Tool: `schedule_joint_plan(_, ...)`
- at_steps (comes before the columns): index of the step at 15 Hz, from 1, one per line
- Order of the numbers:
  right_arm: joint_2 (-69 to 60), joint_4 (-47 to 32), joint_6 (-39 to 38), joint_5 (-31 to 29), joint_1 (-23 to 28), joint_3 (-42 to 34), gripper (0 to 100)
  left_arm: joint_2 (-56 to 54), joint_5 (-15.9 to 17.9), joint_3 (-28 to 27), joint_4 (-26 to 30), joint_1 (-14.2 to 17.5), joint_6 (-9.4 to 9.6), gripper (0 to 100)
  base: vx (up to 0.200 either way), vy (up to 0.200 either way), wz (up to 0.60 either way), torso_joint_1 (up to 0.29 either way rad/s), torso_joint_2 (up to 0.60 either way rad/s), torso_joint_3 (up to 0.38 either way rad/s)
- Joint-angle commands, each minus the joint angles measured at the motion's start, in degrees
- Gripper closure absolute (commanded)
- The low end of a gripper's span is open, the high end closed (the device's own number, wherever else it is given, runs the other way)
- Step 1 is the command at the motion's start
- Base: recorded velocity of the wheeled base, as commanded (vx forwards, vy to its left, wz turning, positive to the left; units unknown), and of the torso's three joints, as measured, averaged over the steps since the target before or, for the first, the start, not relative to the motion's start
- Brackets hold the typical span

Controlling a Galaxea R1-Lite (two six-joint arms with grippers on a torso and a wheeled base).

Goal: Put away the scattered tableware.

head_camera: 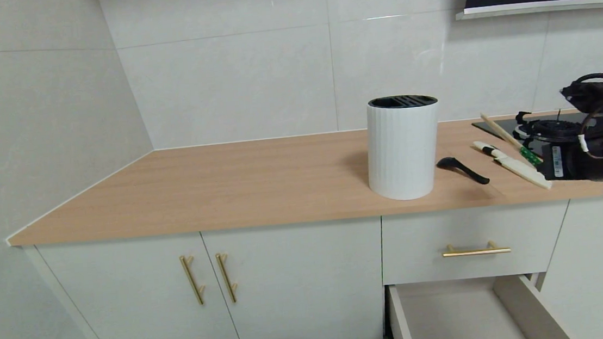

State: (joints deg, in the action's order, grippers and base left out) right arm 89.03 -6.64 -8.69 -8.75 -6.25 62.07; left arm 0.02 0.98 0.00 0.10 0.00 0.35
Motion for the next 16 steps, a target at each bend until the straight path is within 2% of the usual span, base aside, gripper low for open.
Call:
schedule_joint_plan(1,-10.54,-0.83,-0.10,5.24,-0.07,-7.05,100,-0.02,-0.01,0.00,-0.01,0.00,0.00,0,0.000,0.000,0.00,0.000,0.00,0.000)
schedule_joint_plan(2,-13.53,-0.91,0.25,8.66,0.01,-9.34,100,-0.02,-0.01,0.00,-0.01,0.00,0.00,0,0.000,0.000,0.00,0.000,0.00,0.000)
schedule_joint_plan(3,-14.50,-1.09,0.43,9.46,-0.07,-10.22,100,-0.02,-0.01,0.00,-0.01,0.00,0.00,0,0.000,0.000,0.00,0.000,0.00,0.000)
schedule_joint_plan(5,-18.98,-0.74,7.20,10.33,-0.78,-16.20,100,-0.02,-0.01,0.00,-0.01,0.00,0.00,0,0.000,0.000,0.00,0.000,0.00,0.000)
schedule_joint_plan(8,-23.11,-1.09,8.87,10.86,-1.13,-17.51,100,-0.02,-0.01,0.00,-0.01,0.00,0.00,0,0.000,0.000,0.00,0.000,0.00,0.000)
schedule_joint_plan(10,-24.16,-1.27,9.66,11.57,-5.96,-19.54,100,-0.02,-0.01,0.00,-0.01,0.00,0.00,0,0.000,0.000,0.00,0.000,0.00,0.000)
schedule_joint_plan(11,-24.16,-1.27,9.75,11.57,-6.75,-19.97,100,-0.02,-0.01,0.00,-0.01,0.00,0.00,0,0.000,0.000,0.00,0.000,0.00,0.000)
schedule_joint_plan(12,-23.73,-1.35,9.75,11.57,-10.18,-21.03,100,-0.02,-0.01,0.00,-0.01,0.00,0.09,0,0.000,0.000,0.00,0.000,0.00,0.000)
schedule_joint_plan(16,-22.06,-1.27,9.75,11.21,-15.19,-23.14,100,-0.02,-0.01,0.00,-0.01,0.00,0.00,0,0.000,0.000,0.00,0.000,0.00,0.000)
